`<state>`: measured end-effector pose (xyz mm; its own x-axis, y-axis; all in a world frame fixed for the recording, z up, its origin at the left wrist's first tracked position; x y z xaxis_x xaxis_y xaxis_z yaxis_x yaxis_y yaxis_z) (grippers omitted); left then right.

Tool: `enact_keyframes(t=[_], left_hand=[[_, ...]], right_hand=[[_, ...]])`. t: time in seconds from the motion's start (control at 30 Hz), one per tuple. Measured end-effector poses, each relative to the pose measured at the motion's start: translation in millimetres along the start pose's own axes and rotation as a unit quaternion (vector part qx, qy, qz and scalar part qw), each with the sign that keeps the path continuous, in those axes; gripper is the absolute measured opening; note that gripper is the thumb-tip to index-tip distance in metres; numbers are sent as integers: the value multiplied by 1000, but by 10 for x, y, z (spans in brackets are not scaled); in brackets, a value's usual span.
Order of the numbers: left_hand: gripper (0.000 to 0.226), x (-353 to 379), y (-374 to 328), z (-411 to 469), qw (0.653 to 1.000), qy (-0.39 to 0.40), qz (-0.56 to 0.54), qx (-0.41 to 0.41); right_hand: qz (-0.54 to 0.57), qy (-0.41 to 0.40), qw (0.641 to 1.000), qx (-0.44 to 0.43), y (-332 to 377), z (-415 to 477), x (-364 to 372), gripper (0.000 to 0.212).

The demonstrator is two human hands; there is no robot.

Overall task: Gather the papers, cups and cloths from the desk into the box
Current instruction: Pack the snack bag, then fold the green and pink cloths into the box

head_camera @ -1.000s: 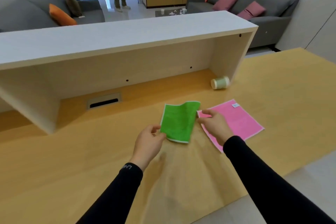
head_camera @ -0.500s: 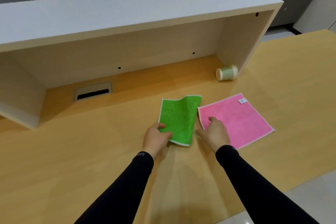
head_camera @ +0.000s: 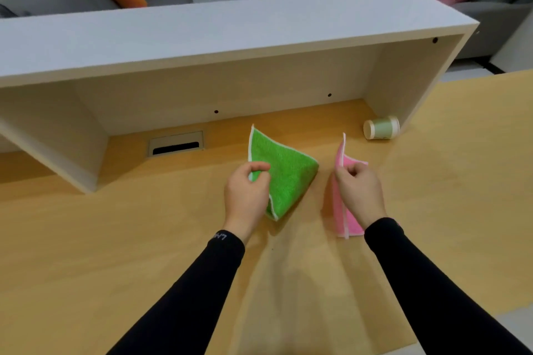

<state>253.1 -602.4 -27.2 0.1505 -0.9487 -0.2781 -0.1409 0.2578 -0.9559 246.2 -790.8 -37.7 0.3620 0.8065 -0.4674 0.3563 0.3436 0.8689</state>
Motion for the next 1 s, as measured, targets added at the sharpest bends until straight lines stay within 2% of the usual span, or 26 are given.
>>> enact_keyframes(t=[0.13, 0.27, 0.33, 0.4, 0.47, 0.53, 0.6, 0.67, 0.77, 0.87, 0.93, 1.0], left_hand=[[21, -169, -234, -103, 994, 43, 39, 88], [14, -368, -348, -250, 985, 73, 42, 148], [17, -531, -362, -296, 986, 65, 44, 150], [27, -745, -357, -347, 989, 59, 15, 138], [34, -990, -356, -408, 991, 36, -31, 128], [31, -1252, -340, -455, 990, -25, -61, 122], [21, -1546, -260, -468, 985, -116, -79, 102], [14, -1853, -86, -480, 980, -156, -115, 49], [25, -2263, 271, -571, 979, -93, -172, -64], [36, -2859, 650, -800, 951, -89, -247, -160], [38, -3298, 825, -912, 931, -98, -305, -172], [35, -3751, 926, -989, 909, -127, -370, -145]], right_hand=[[63, 85, 994, -4, 426, -227, 187, 19], [154, 184, 971, -3, 815, -506, 486, 13], [203, 222, 954, 1, 974, -652, 619, 20], [200, 253, 946, -3, 1096, -780, 741, 30], [200, 265, 943, -11, 1211, -902, 855, 27], [198, 276, 940, -18, 1343, -1034, 986, 18], [198, 299, 933, -35, 1495, -1200, 1147, 15], [207, 338, 917, -50, 1671, -1416, 1333, 17], [247, 400, 882, -36, 1903, -1736, 1649, 18], [261, 474, 841, -12, 2152, -2258, 2124, 15], [274, 523, 807, 7, 2285, -2664, 2467, 15], [289, 563, 774, 22, 2386, -3045, 2816, 18]])
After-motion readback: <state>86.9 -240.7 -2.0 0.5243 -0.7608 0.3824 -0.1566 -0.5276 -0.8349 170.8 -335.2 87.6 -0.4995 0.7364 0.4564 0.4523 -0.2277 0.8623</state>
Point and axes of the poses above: each hand's wrist, its own z-axis towards the middle knuckle, its own x-axis out of the palm, y = z × x, the point moved 2 cm from there along z, towards the middle knuckle, and after that the axes turned 2 degrees about x, right-handed, at the moved point
